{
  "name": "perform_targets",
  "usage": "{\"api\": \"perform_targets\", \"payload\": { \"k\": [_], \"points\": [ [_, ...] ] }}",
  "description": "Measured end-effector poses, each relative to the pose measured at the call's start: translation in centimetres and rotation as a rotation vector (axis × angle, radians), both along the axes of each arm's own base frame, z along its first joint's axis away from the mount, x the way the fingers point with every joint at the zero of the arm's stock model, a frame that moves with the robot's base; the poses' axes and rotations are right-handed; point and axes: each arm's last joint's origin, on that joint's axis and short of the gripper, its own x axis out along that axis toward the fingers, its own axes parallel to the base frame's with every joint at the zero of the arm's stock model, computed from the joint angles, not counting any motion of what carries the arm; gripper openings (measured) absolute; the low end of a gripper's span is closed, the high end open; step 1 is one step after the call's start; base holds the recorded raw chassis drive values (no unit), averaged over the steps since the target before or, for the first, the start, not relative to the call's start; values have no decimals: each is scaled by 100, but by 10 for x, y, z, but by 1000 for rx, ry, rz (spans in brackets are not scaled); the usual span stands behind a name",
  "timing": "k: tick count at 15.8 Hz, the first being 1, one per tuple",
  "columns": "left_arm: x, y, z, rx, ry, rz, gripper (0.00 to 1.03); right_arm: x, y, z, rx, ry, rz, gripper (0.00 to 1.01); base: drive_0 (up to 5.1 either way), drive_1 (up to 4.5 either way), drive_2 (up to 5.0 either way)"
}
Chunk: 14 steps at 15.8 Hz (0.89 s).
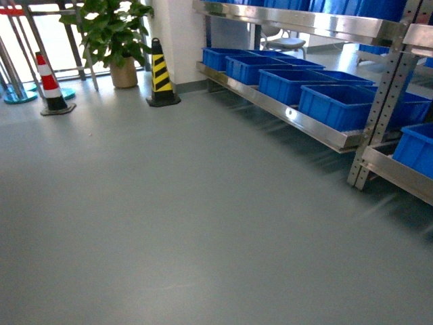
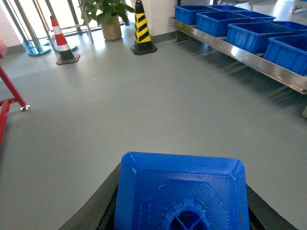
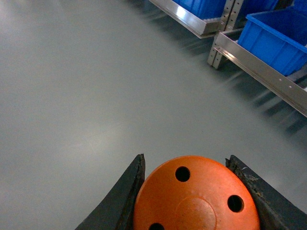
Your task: Sort blue parts and orange caps into right shelf containers
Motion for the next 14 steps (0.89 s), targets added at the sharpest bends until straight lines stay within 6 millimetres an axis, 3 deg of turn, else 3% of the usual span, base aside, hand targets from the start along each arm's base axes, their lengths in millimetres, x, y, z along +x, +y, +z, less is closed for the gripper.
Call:
{"api": "perform_targets", "payload": {
  "k": [14],
  "points": [
    [0,0,0,0,0,0,44,0,0,0,0,0,0,43,-155,-155,-155]
  ]
}}
